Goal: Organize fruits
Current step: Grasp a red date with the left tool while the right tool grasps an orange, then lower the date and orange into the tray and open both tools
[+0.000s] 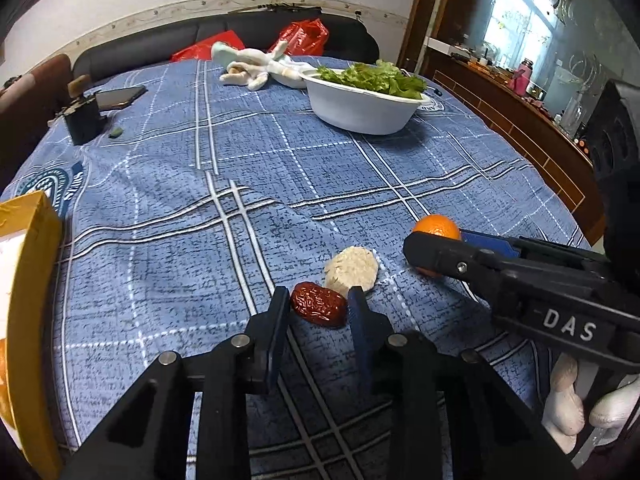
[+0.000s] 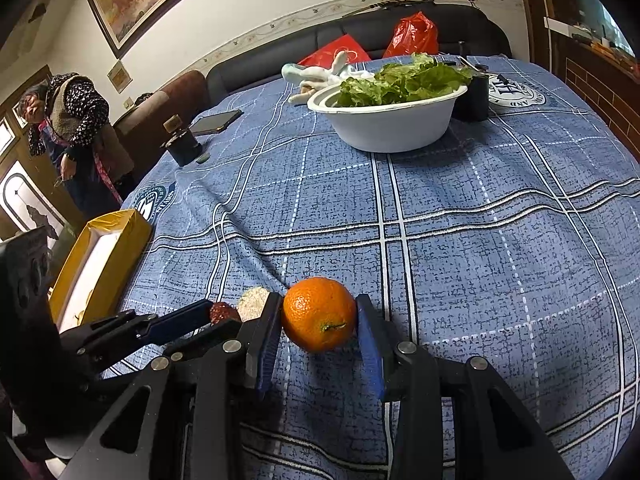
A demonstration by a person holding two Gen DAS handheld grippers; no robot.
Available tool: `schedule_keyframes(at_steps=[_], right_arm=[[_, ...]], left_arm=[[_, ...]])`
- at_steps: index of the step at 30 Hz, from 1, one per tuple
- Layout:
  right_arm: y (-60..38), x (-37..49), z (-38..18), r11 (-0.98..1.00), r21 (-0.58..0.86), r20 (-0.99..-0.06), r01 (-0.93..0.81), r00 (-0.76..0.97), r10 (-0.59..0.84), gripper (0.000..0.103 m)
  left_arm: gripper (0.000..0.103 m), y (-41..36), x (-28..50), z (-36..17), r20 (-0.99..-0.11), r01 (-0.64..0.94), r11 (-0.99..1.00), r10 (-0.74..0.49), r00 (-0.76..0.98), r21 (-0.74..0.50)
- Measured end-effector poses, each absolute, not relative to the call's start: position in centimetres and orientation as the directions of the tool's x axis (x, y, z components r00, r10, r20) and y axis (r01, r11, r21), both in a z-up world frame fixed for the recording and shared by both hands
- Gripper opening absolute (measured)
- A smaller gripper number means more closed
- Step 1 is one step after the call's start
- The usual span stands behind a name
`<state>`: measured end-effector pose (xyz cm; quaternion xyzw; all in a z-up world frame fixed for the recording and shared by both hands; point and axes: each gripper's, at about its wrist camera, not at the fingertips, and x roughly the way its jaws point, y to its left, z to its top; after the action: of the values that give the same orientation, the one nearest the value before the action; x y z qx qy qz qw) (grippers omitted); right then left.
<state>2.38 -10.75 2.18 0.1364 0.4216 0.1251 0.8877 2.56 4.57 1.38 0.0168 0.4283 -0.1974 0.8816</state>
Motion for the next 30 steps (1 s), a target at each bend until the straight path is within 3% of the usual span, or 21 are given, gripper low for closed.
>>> schedule_keyframes(at_steps=[8,16,23,30], right_arm=[[-10.9,1.9,2.7,0.920,0.372,-0.688,-0.126,0.628,0.364,0.040],[-8.8,0.4,3.2,0.922,0.344,-0.675,-0.180,0.635,0.376,0.040],[-4.0,-1.9,5.3,0.910,0.318,-0.659,-0.266,0.628,0.414,0.040],[5.8,-3.2,7.5,0.821,0.372,-0.664,-0.432,0.494,0.561,0.041]], left_arm=[[0.029,9.1,-1.6,5.5,-0.694,0.250,0.946,-0.321,0.644,-0.205],[0.029,18.9,-8.3,8.9,-0.630,0.039,0.976,-0.168,0.758,-0.213],[0.029,29.7,-11.6,9.1,-0.660,-0.175,0.967,0.010,0.751,-0.184],[0.029,36.5,-11.5,7.1,-0.715,-0.280,0.945,0.075,0.695,-0.172]])
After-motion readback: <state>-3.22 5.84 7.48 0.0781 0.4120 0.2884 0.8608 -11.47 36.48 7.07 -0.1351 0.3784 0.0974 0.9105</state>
